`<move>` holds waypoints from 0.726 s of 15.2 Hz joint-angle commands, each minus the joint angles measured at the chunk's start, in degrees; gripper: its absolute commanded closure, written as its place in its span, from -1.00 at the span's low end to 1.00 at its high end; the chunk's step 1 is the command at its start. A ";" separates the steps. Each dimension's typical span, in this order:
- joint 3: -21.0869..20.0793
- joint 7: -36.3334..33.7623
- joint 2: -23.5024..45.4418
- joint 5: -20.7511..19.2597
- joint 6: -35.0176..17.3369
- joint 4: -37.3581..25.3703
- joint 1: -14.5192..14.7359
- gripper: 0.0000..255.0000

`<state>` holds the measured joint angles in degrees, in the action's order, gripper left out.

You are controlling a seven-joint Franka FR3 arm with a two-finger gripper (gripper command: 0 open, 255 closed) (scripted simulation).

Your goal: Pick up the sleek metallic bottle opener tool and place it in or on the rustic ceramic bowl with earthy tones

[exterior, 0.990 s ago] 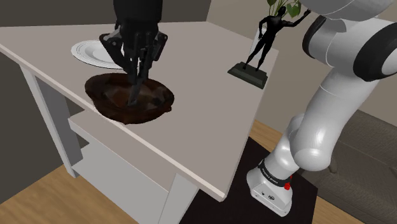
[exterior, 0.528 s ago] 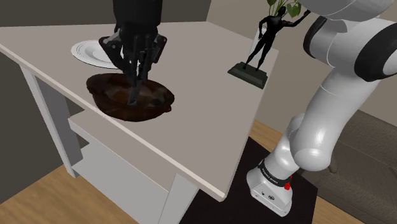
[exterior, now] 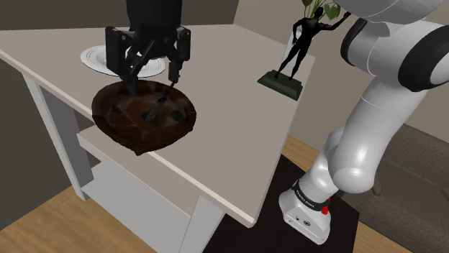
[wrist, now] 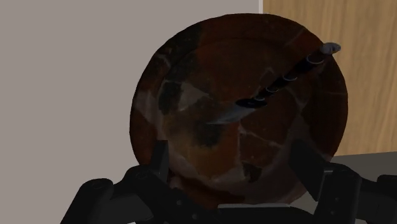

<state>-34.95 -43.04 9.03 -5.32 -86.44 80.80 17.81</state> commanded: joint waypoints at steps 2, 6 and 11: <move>-0.35 -0.70 2.66 -1.62 6.19 -8.38 1.37 -1.00; -0.45 -1.01 3.80 -2.32 8.24 -11.39 2.07 -1.00; -0.45 -1.01 3.80 -2.33 8.25 -11.40 2.08 -1.00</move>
